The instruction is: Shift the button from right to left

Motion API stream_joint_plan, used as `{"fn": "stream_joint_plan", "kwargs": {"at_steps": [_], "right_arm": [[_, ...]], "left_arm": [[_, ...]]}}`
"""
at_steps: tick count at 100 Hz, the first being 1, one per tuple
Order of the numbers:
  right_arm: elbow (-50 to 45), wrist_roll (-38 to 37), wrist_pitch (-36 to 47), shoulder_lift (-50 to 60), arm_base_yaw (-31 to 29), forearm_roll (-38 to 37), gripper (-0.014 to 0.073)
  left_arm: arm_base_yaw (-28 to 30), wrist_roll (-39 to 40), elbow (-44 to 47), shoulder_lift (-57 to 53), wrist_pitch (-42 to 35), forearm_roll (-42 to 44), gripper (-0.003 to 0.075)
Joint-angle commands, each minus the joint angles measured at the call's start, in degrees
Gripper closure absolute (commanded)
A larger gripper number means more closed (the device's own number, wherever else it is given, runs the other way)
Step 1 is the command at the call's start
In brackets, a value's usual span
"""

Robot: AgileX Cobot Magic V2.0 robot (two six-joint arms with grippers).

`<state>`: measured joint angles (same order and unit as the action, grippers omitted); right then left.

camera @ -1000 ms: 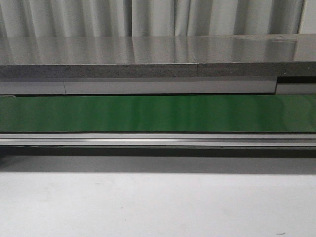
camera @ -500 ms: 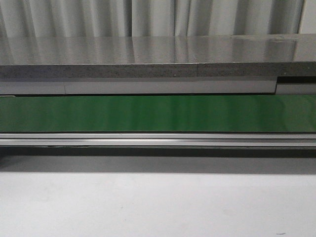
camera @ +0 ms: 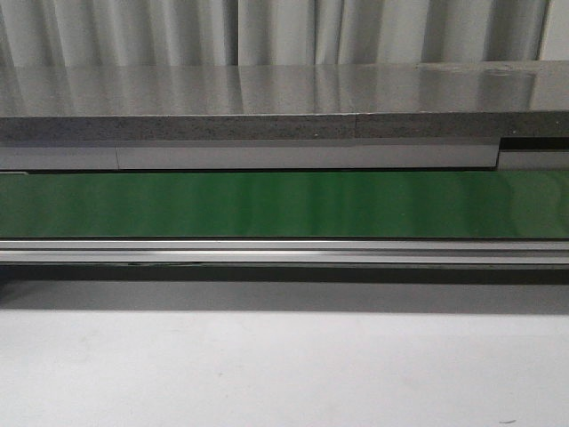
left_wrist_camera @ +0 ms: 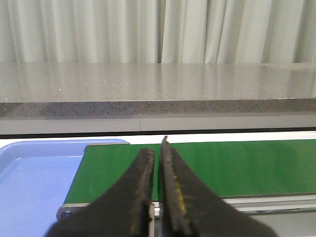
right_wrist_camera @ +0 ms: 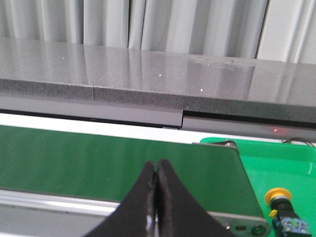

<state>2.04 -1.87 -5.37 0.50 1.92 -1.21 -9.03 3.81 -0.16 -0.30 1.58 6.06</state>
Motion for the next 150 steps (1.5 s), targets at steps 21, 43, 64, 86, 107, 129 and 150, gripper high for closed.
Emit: {"fn": "stream_joint_plan", "kwargs": {"at_steps": [21,43,64,86,107,129,150], "right_arm": [[18.30,0.12,-12.52,-6.89,0.07,-0.53,0.0653],[32.80,-0.10,-26.85,-20.81,0.07,-0.46,0.0653],[44.30,-0.10,-39.60,-35.51,0.07,-0.52,0.0653],[48.68,-0.10,-39.84,-45.47,0.07,-0.43,0.0653],[48.68,-0.10,-40.83,-50.84,0.07,-0.43,0.0652],[48.68,-0.10,-42.83,-54.64,0.07,1.99,0.0589],[48.68,-0.10,-43.14,-55.63,0.07,2.18,0.0152]], "left_arm": [[-0.53,0.20,2.32,-2.09,-4.96,-0.48,0.0715],[-0.53,0.20,2.32,-2.09,-4.96,-0.48,0.0715],[-0.53,0.20,2.32,-2.09,-4.96,-0.48,0.0715],[-0.53,0.20,2.32,-2.09,-4.96,-0.48,0.0715],[-0.53,0.20,2.32,-2.09,-4.96,-0.48,0.0715],[-0.53,0.20,2.32,-2.09,-4.96,-0.48,0.0715],[-0.53,0.20,2.32,-2.09,-4.96,-0.48,0.0715]]}}
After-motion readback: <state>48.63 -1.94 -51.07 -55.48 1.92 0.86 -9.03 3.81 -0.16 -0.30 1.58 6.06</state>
